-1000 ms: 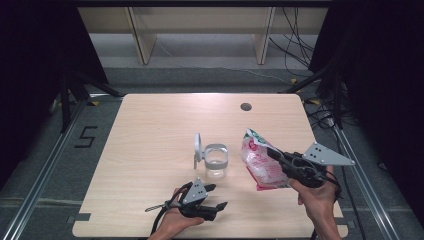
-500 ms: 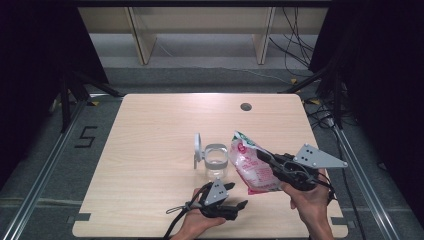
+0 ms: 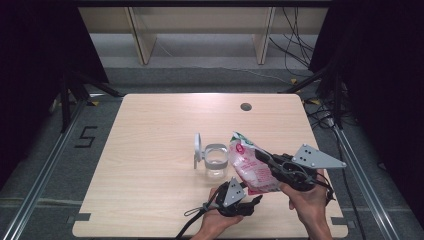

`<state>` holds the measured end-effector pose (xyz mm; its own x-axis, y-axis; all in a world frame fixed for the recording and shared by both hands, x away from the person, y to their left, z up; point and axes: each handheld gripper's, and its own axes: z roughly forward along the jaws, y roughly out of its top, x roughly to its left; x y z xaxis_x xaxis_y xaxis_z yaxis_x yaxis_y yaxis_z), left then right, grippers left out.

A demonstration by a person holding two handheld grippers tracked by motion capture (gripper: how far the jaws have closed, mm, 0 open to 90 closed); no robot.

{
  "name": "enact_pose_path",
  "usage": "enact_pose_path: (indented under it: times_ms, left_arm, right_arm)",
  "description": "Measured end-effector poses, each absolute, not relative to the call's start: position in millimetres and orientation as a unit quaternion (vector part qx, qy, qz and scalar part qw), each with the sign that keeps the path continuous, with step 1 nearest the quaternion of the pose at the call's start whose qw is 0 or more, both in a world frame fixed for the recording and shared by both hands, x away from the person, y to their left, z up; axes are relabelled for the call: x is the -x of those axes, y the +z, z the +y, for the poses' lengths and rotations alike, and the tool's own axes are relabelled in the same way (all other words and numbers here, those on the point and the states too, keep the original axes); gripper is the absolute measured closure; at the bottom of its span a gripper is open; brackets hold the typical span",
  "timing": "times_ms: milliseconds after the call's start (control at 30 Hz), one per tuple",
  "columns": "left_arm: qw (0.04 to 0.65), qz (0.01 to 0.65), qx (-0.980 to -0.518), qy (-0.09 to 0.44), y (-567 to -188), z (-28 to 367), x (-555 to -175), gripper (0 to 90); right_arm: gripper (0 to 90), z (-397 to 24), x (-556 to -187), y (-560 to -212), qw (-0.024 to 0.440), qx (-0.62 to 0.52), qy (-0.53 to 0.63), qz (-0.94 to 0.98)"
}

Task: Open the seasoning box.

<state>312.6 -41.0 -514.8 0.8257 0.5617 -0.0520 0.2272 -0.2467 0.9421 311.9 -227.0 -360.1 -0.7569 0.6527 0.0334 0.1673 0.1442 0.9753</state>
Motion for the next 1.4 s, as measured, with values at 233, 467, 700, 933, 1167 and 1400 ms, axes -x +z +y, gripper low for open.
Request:
enact_pose_path:
  times_ms: [233, 467, 700, 933, 1167, 1400]
  left_arm:
    - [0.561, 0.274, -0.762, 0.169, -517, -42, -308, 74.2]
    - [0.565, 0.300, -0.752, 0.159, -517, -50, -304, 77.9]
    - [0.558, 0.317, -0.747, 0.173, -512, -44, -301, 78.1]
    - [0.557, 0.343, -0.734, 0.185, -510, -41, -312, 78.2]
    - [0.564, 0.343, -0.728, 0.186, -512, -45, -320, 78.3]
    - [0.569, 0.354, -0.722, 0.174, -512, -52, -323, 78.5]
  right_arm:
    - [90.0, -229, -315, -361, 0.214, -0.285, 0.589, 0.725]
    - [90.0, -228, -326, -362, 0.205, -0.301, 0.588, 0.722]
    - [90.0, -220, -338, -359, 0.185, -0.312, 0.588, 0.723]
    - [90.0, -195, -356, -354, 0.203, -0.315, 0.564, 0.736]
    - [90.0, -185, -362, -351, 0.206, -0.319, 0.548, 0.745]
    - [90.0, -182, -371, -353, 0.230, -0.310, 0.544, 0.745]
